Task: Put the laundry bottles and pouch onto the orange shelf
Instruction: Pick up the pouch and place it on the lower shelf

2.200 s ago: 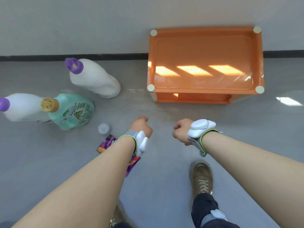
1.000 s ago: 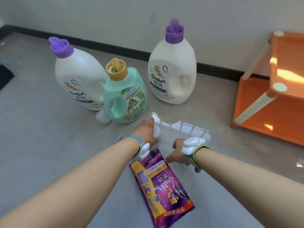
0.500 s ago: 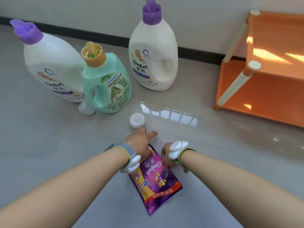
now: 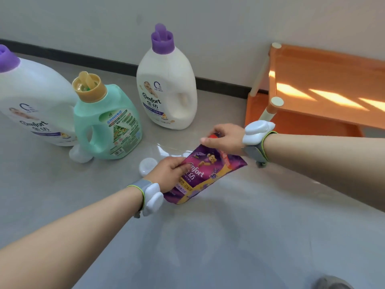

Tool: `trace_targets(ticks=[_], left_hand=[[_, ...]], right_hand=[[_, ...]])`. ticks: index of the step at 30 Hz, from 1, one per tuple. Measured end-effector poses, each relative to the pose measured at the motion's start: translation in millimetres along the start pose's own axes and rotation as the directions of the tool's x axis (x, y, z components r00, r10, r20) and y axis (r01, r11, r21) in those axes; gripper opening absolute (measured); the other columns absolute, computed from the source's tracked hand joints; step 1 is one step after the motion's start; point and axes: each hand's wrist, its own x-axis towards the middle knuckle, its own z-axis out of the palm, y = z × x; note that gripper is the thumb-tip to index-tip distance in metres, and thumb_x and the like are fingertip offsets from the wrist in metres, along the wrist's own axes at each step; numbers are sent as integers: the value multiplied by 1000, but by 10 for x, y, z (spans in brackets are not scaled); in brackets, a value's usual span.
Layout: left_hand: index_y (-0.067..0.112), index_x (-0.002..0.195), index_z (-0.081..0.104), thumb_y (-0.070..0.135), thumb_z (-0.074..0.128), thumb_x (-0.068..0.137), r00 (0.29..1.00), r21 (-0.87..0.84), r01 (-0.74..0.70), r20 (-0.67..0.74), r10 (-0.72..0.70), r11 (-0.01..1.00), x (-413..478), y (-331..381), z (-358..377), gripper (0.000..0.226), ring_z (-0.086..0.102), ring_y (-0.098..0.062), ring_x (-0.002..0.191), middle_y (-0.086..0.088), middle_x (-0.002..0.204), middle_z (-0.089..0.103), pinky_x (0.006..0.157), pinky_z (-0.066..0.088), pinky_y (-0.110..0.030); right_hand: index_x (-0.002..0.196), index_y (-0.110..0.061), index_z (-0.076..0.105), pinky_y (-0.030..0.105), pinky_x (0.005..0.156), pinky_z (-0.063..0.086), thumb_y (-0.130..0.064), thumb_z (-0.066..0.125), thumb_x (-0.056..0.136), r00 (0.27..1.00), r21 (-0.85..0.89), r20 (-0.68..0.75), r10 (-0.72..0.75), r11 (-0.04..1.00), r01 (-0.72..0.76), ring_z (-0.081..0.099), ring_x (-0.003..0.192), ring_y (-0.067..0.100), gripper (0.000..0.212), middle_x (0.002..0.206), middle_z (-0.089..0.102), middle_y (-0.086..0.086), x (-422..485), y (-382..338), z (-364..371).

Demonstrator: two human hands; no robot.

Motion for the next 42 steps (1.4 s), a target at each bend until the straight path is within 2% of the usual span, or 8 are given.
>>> trace_targets(ticks=[5,15,21,24,30,36,39,42], left_hand=[[9,94,66,16,50,99,995,-430,90,3,-98,898,-15,174,193,18,72,-10,56,3,66,76,44,53,-20],[2,121,60,24,45,102,959,-608,271,104,-264,746,155,462,967,33,67,-37,95,-26,118,68,86,57,-49],[-5,120,60,17,49,100,932,-363,356,210,-297,861,462,880,1362,32,64,-45,108,-30,121,65,100,48,-57],[-1,119,62,9,59,93,909,-413,374,340,-241,830,525,1081,1570,28,70,-32,85,-21,109,70,81,60,-40],[8,130,51,-12,64,81,991,-522,39,127,32,852,933,1411,1822,55,64,-32,102,-20,121,66,96,52,-44],[32,127,55,8,68,80,967,-222,-229,59,247,948,1319,1395,1819,54,64,-1,107,6,118,64,87,48,-13],[19,136,53,10,62,88,951,204,-307,23,308,930,1421,1271,1929,49,51,-26,124,-11,135,52,101,41,-27],[14,144,44,10,57,91,950,403,-284,-6,313,870,1534,1239,2027,54,43,-35,129,-17,148,37,107,38,-37]], right_hand=[[115,-38,50,45,81,59,-36,91,58,983,443,113,144,878,-180,65,107,21,71,113,68,2,-566,648,-75],[106,-13,72,37,66,61,-8,84,74,931,789,189,313,517,-334,77,81,24,34,97,80,6,-609,1069,308],[99,-9,72,52,75,62,-2,76,80,847,825,23,531,468,-316,76,81,34,21,92,79,13,-837,1488,187],[95,-7,71,53,80,60,-2,76,76,777,829,-140,614,501,-247,74,83,38,21,89,77,15,-840,1681,2],[98,-6,67,45,82,57,-41,76,54,721,758,-297,626,614,-220,69,83,35,56,90,71,14,-502,1995,-608],[128,-4,62,34,105,45,-12,68,89,908,768,-62,414,601,-221,58,113,17,40,121,61,4,-133,2000,-851],[110,-17,62,8,74,48,-4,78,78,911,689,-212,354,715,-117,64,89,6,38,100,65,-6,-145,2109,-775],[137,-17,51,19,85,43,-4,83,72,950,383,-174,260,907,-178,58,112,16,73,121,58,-2,-190,2180,-756]])
